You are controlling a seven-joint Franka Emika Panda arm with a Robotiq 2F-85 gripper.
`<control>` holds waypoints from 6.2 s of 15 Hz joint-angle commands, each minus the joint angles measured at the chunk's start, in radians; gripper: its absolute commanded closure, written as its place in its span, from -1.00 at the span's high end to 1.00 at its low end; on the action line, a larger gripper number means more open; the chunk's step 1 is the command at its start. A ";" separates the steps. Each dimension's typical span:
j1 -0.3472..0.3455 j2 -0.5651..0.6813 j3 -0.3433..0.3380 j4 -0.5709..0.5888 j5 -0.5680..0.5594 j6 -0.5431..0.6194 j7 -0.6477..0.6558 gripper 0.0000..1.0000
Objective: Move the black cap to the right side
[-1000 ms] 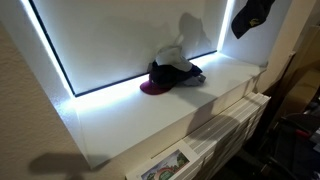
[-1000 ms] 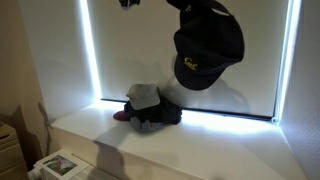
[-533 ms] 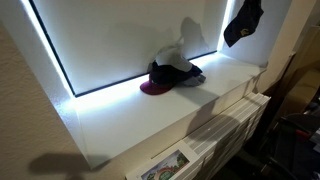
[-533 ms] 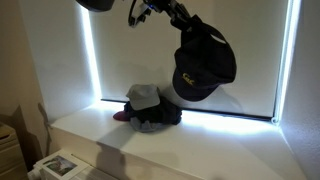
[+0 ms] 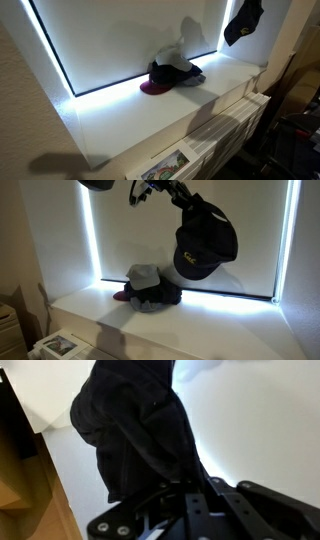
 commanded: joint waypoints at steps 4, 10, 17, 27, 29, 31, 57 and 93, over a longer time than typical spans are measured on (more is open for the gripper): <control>-0.083 0.080 0.011 0.247 -0.311 -0.053 0.451 -0.97; -0.082 0.122 0.000 0.362 -0.544 -0.149 0.735 -0.89; -0.094 0.219 0.015 0.414 -0.424 0.001 0.622 -0.97; -0.053 0.253 -0.005 0.408 -0.276 0.037 0.478 -0.89; -0.054 0.253 -0.005 0.408 -0.276 0.037 0.478 -0.89; -0.054 0.253 -0.005 0.408 -0.276 0.037 0.478 -0.89; -0.049 0.257 -0.002 0.398 -0.261 0.034 0.475 1.00; 0.110 0.342 -0.223 0.925 0.587 -0.586 -0.299 0.74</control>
